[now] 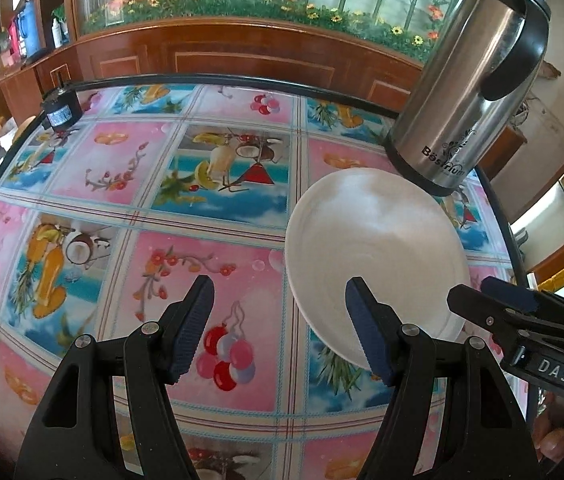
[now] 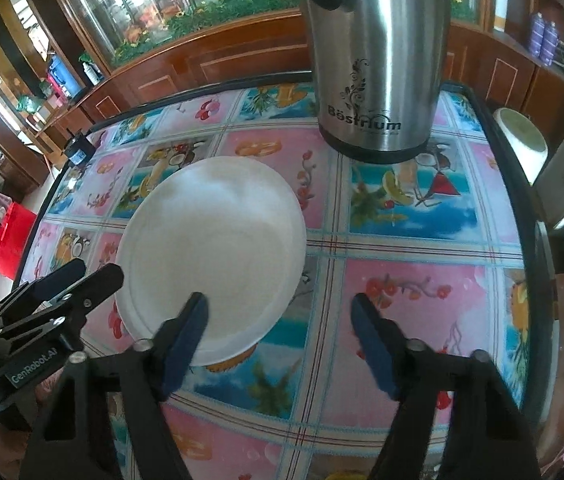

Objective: Organize plates and bowls
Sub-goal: 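Grasp the rim of the white paper bowl with the left tool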

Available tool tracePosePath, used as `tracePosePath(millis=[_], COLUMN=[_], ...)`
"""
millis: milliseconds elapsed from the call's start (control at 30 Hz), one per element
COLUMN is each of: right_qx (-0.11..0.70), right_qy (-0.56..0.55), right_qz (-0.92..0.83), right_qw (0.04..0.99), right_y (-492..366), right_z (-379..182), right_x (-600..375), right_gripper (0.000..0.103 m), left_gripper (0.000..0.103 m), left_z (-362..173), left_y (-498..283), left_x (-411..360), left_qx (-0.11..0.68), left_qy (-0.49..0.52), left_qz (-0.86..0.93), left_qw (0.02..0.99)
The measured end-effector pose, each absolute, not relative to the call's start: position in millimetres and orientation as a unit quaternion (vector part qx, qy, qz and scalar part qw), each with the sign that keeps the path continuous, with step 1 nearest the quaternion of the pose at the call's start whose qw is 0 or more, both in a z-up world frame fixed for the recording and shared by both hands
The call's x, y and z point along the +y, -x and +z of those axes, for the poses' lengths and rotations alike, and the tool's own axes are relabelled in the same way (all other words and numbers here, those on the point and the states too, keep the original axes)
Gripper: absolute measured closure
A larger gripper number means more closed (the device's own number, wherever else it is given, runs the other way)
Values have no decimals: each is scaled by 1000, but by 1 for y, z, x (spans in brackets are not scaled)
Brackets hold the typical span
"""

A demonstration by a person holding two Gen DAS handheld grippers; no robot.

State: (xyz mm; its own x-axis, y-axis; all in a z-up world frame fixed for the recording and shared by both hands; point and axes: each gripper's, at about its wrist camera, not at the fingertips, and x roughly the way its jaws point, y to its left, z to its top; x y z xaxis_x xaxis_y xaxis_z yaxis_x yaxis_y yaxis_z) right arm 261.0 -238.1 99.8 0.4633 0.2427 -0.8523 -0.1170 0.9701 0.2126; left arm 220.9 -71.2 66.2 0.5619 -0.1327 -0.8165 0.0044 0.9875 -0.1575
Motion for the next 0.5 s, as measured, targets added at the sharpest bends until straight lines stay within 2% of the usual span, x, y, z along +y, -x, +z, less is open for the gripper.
tracePosePath(millis=[100,333,400,433,467,500], right_qx=[507,508,507,508,509,509], right_qy=[-62,-68,-70,-71,-71,-70], right_qz=[107,118,119,120,123,124], right_qw=[853,851,851,850,849,849], right_y=[-264,-268,-270,-272,-273,-274], right_z=[98,95,94,93,92,91], right_x=[-239,-241,-241,-241,-240,-240], right_gripper=[54,67,69,70,73,75], left_gripper=[34,37,43,51,64,70], left_z=[66,62,60,59,57,55], left_y=[-223,-231,-234,-235,-237,-239], left_x=[-75,-84,-85,-85,-85,-85], left_qx=[465,464,467,469,471,475], left_qy=[70,67,67,66,66,66], left_qz=[-42,-46,-46,-45,-43,-43], left_qw=[882,882,881,879,878,877])
